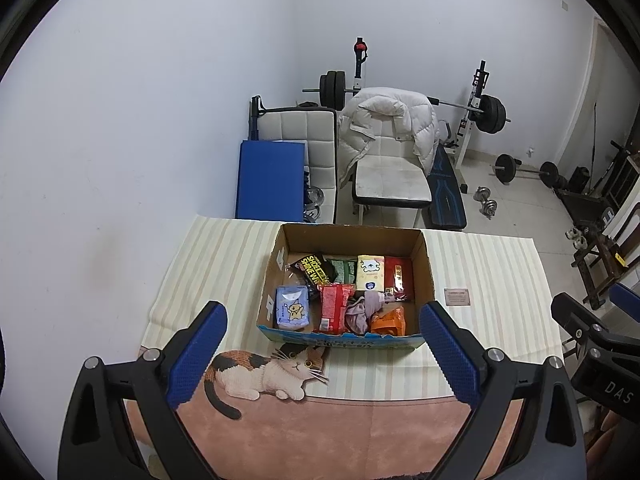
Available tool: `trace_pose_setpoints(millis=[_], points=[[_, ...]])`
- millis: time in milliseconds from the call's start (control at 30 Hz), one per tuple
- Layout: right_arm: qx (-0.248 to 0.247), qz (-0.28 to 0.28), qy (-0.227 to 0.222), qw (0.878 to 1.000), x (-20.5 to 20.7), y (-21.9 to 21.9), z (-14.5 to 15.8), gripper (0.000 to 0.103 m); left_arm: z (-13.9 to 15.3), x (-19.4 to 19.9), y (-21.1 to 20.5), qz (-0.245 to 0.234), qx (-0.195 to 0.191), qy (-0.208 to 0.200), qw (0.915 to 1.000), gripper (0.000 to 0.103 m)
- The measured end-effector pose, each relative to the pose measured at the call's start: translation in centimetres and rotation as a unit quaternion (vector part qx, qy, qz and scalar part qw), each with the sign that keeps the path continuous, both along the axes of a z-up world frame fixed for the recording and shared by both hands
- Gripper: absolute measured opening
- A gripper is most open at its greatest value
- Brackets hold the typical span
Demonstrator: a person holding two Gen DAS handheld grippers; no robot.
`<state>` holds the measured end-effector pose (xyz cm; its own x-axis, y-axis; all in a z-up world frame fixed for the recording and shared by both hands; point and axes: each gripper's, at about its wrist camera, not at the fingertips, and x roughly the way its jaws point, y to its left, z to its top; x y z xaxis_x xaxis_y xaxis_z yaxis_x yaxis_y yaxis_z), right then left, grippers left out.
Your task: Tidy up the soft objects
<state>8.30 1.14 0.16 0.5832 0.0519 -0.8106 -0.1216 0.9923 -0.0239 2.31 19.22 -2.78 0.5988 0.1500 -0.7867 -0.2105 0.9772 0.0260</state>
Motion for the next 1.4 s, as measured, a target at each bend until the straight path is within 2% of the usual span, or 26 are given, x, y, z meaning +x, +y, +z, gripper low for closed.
trace_pose_setpoints(millis=[1067,1133,1400], points=[[0.0,0.002,0.004,1.0,-0.33,-0.08,0.51,0.103,-0.21,-0.19,-0.13,-0.002,-0.001,0.003,1.0,0.099],[-0.001,0.002,0.003,1.0,-0.33,-0.1,0.51,0.103,-0.14,-0.16,-0.07,-0.002,0.001,-0.001,1.0,0.103],[-0.002,0.0,0.003,1.0,-0.43,-0.12,0.28,0.103,0.11,-0.3,0.24,-0.002,-0.005,-0.006,1.0,0.103]])
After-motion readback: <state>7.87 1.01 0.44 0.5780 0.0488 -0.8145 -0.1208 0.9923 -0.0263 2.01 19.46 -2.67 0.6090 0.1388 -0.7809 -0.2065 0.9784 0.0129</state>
